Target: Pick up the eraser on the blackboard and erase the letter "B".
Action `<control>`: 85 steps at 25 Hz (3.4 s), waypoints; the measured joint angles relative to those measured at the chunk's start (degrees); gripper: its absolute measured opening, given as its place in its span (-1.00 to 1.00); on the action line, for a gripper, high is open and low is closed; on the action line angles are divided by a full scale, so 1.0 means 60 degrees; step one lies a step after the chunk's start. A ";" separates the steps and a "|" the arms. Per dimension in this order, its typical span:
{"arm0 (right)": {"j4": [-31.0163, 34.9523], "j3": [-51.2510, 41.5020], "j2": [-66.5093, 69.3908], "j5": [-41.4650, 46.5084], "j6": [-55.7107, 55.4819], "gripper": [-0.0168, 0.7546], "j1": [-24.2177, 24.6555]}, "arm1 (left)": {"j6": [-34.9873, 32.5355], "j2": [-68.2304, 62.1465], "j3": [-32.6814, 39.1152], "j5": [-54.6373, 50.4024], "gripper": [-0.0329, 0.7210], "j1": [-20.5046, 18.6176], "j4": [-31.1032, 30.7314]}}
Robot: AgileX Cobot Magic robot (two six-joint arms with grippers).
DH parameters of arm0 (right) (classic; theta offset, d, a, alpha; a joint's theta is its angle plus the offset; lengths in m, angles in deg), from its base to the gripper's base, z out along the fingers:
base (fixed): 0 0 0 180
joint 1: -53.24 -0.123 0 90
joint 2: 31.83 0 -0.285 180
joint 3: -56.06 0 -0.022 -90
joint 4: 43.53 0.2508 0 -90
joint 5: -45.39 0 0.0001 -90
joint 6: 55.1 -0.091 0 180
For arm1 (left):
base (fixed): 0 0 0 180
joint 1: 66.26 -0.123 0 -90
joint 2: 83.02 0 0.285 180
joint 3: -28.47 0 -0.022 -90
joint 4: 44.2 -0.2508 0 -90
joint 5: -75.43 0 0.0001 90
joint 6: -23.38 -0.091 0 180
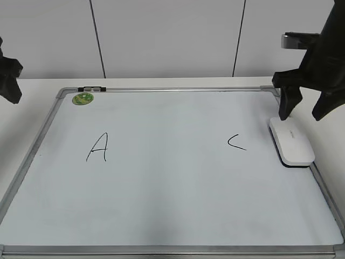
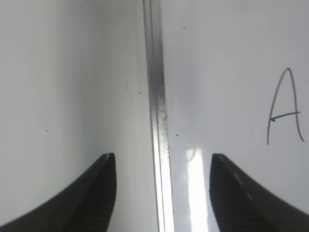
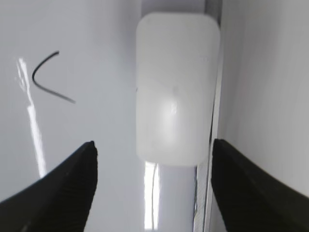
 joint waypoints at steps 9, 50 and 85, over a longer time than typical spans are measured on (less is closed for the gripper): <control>-0.0070 -0.4076 -0.2900 -0.2566 -0.0229 0.45 -0.1170 | 0.0018 0.3235 0.3874 0.1664 0.29 0.0677 -0.0026; -0.1048 -1.0908 -1.6686 -0.0740 -0.0319 0.43 -0.1521 | 0.0032 1.4741 0.8053 -0.1475 0.28 0.1499 -0.0461; -0.1447 -1.0921 -1.7713 -0.0740 -0.0839 0.43 0.0495 | -0.0127 1.5249 0.8056 -0.1475 0.12 0.0403 -0.0330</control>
